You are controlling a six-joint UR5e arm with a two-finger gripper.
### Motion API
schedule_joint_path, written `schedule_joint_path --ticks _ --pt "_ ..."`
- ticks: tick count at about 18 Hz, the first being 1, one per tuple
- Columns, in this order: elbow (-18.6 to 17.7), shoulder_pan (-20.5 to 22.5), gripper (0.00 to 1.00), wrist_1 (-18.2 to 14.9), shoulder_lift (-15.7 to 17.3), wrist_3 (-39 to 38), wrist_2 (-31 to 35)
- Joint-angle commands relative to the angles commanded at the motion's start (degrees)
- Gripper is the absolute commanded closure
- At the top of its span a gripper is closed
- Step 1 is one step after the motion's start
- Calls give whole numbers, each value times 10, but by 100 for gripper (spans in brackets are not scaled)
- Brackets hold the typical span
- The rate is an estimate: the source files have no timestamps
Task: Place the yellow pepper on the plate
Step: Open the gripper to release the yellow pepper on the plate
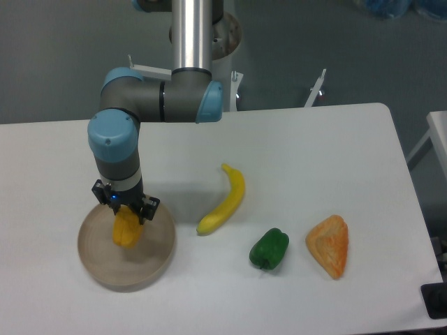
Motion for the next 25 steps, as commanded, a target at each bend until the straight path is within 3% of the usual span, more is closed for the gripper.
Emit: schedule_joint_path --ticks 22,25 --pt "-4 -1 42 -1 -16 1 -1" --pt "-4 -1 26 0 -17 3 9"
